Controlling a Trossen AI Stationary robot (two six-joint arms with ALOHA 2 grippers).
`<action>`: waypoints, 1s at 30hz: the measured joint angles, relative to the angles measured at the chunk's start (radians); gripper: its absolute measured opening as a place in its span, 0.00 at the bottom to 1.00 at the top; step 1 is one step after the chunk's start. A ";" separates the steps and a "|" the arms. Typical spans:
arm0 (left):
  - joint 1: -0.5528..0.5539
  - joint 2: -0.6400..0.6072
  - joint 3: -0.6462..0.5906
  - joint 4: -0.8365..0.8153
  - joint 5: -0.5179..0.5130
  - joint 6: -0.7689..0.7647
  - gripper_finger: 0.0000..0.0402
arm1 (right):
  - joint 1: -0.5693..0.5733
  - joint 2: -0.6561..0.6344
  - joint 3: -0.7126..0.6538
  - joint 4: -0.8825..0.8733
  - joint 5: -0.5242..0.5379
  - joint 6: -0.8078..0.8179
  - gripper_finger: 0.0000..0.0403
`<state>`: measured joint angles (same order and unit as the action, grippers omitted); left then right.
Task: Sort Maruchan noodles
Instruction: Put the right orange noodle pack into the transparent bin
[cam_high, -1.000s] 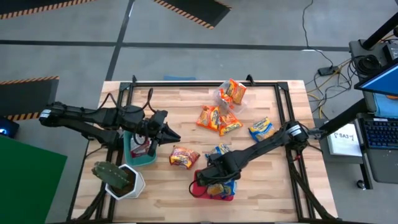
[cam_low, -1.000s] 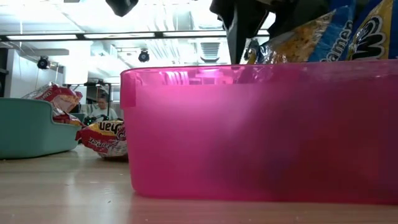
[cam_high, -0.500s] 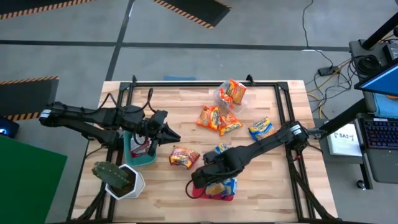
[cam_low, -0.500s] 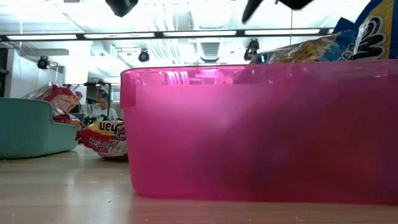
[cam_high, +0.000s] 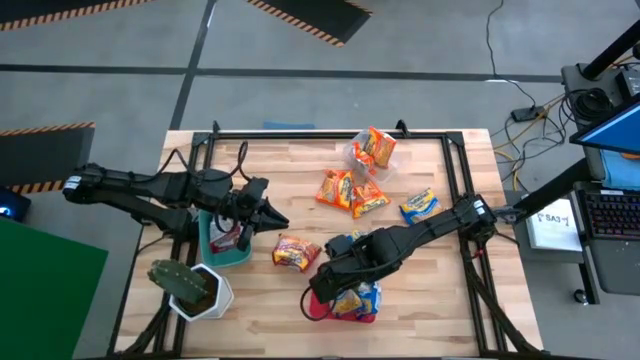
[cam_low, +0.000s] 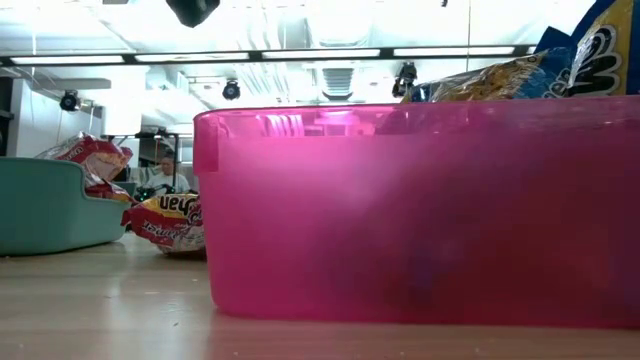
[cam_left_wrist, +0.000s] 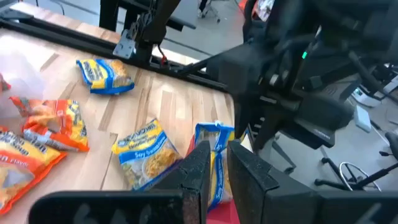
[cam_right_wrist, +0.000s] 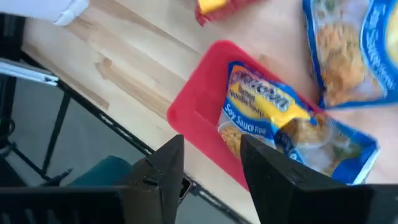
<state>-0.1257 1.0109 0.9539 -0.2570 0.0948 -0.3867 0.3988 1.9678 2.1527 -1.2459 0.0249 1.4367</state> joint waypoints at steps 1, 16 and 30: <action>0.000 -0.001 0.000 -0.006 0.000 0.000 0.09 | 0.000 0.000 0.014 -0.013 0.010 -0.025 0.33; -0.010 0.039 0.033 -0.067 -0.006 -0.025 0.09 | -0.003 -0.131 0.068 -0.212 0.231 -0.252 0.03; 0.138 0.119 0.170 -0.083 -0.115 0.296 0.09 | -0.236 -0.228 0.044 -0.170 0.385 -0.527 0.02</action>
<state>0.0127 1.1300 1.1244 -0.3405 -0.0204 -0.0911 0.1627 1.7397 2.1962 -1.4161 0.4094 0.9093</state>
